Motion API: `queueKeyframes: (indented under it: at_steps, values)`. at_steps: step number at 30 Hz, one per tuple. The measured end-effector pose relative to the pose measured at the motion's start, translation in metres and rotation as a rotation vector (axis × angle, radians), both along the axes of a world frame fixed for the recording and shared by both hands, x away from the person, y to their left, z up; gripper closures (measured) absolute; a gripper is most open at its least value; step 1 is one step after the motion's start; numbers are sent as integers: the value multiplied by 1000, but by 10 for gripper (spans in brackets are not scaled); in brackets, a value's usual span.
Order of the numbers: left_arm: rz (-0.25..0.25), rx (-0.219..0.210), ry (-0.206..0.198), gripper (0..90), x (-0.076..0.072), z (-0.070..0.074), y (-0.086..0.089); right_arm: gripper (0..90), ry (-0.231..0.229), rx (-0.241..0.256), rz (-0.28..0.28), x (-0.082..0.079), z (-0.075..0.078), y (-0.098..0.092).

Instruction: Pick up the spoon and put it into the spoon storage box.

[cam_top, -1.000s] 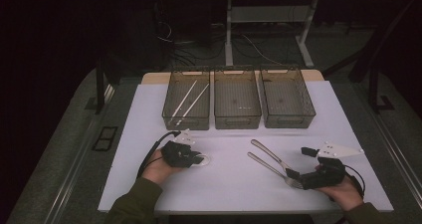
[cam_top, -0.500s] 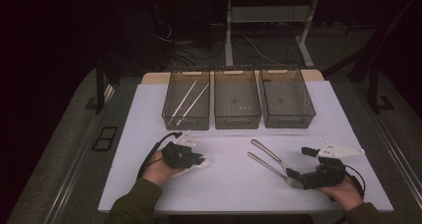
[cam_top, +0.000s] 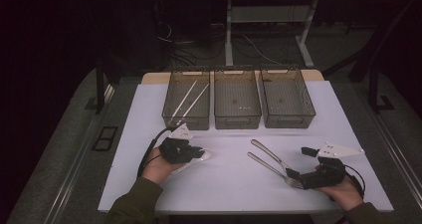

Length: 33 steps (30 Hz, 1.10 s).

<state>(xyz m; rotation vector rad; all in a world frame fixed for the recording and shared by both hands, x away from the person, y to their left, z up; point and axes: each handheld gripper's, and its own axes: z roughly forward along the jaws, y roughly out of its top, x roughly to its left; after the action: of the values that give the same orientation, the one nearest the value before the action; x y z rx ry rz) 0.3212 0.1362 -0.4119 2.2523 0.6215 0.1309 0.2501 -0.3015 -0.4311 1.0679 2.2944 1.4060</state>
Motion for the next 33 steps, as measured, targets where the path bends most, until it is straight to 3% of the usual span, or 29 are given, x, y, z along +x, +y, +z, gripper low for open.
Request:
queueKeyframes:
  at_steps: [9,18,33]
  values:
    - [13,-30,-23,815,12,15,-12,9,1,5,-1,1,0,0]
    - [9,-41,-61,815,32,39,-38,9,1,7,0,1,0,0]
    - [15,-47,-98,816,79,73,-78,9,3,12,0,0,0,-1]
